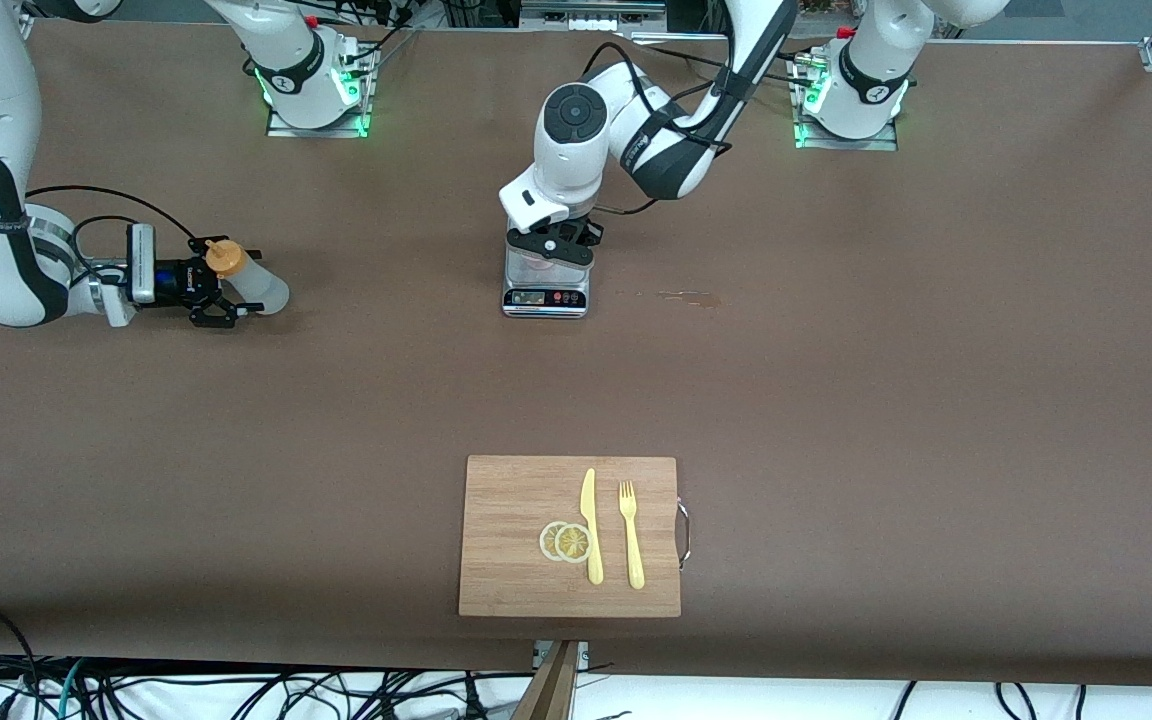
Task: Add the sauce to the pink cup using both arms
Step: 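Carry the pink cup onto the scale while the right gripper grasps the bottle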
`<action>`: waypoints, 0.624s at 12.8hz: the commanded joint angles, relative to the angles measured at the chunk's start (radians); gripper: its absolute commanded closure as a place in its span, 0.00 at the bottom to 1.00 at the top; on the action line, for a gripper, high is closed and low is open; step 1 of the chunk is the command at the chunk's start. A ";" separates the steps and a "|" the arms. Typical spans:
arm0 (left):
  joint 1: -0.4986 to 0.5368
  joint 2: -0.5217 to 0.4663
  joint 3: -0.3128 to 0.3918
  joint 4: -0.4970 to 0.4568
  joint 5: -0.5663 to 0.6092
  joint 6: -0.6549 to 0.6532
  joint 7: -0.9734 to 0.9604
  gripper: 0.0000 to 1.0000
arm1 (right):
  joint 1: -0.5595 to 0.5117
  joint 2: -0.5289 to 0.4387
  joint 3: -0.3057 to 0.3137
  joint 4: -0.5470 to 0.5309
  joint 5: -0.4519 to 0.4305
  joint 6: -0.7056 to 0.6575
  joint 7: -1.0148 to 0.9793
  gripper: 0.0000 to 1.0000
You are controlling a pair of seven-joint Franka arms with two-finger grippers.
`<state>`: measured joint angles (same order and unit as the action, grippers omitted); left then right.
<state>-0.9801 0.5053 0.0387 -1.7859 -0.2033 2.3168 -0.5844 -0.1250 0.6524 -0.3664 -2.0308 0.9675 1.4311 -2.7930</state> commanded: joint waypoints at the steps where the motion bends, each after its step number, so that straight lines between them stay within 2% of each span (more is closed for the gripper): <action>1: -0.012 -0.005 0.016 -0.001 0.028 0.004 -0.005 0.71 | -0.010 0.019 0.007 -0.012 0.020 -0.014 -0.208 0.34; 2: -0.005 -0.010 0.018 0.000 0.028 -0.002 0.003 0.36 | -0.010 0.021 0.012 -0.012 0.020 -0.014 -0.209 0.54; 3: 0.006 -0.022 0.023 0.008 0.024 -0.010 0.001 0.01 | -0.010 0.019 0.020 -0.011 0.020 -0.015 -0.209 0.67; 5: 0.052 -0.083 0.024 0.029 -0.017 -0.104 0.001 0.00 | -0.010 0.019 0.029 -0.011 0.022 -0.015 -0.203 0.79; 6: 0.081 -0.111 0.027 0.064 -0.066 -0.181 0.003 0.00 | -0.010 0.019 0.035 -0.008 0.027 -0.015 -0.200 0.82; 8: 0.167 -0.140 0.030 0.175 -0.082 -0.363 0.005 0.00 | -0.001 0.009 0.050 0.015 0.025 -0.017 -0.139 0.84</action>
<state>-0.8802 0.4056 0.0713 -1.6876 -0.2576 2.0927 -0.5843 -0.1245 0.6610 -0.3270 -2.0277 0.9768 1.4306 -2.7868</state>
